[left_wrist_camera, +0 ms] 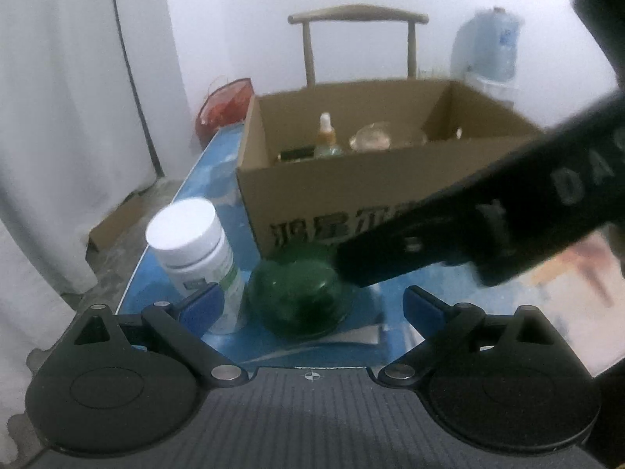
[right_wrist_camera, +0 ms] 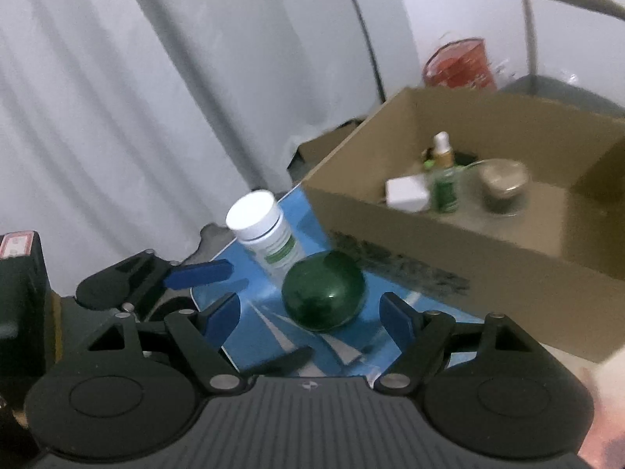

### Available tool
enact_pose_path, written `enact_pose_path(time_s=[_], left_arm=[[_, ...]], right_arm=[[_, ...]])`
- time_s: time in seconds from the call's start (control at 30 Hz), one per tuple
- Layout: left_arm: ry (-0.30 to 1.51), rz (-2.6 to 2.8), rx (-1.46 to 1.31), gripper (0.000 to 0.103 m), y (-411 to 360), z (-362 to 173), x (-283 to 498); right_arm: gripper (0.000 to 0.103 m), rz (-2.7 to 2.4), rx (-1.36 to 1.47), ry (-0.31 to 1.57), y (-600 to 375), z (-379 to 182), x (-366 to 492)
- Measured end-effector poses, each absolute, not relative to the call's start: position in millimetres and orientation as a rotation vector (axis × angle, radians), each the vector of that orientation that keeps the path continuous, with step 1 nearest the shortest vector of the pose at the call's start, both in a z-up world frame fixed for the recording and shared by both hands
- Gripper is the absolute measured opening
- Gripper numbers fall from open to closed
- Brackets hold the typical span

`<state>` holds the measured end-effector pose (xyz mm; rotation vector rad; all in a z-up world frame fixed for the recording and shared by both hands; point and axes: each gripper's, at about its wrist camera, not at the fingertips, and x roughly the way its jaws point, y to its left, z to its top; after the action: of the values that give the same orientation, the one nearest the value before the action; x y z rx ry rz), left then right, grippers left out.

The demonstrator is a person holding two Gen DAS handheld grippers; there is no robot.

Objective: Organize rigid objects

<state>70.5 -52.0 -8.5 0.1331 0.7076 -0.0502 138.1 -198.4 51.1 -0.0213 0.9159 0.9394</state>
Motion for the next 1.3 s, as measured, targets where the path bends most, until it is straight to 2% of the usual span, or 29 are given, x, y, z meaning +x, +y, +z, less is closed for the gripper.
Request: enact_pose_path(time_s=[0.3, 0.77, 1.3], left_arm=[[0.826, -0.058, 0.026, 0.097, -33.3, -43.9, 117.9], [0.853, -0.089, -0.019, 0.095, -31.5, -44.4, 140.5], [0.844, -0.233, 0.073, 0.095, -99.7, -41.8, 129.0]], right_arm=[[0.081, 0.926, -0.028, 1.020, -153.1, 11.0, 168.9], [0.080, 0.927, 0.022, 1.107, -148.7, -15.2, 187.4], [0.080, 0.834, 0.072, 1.131, -210.5, -24.3, 174.4]])
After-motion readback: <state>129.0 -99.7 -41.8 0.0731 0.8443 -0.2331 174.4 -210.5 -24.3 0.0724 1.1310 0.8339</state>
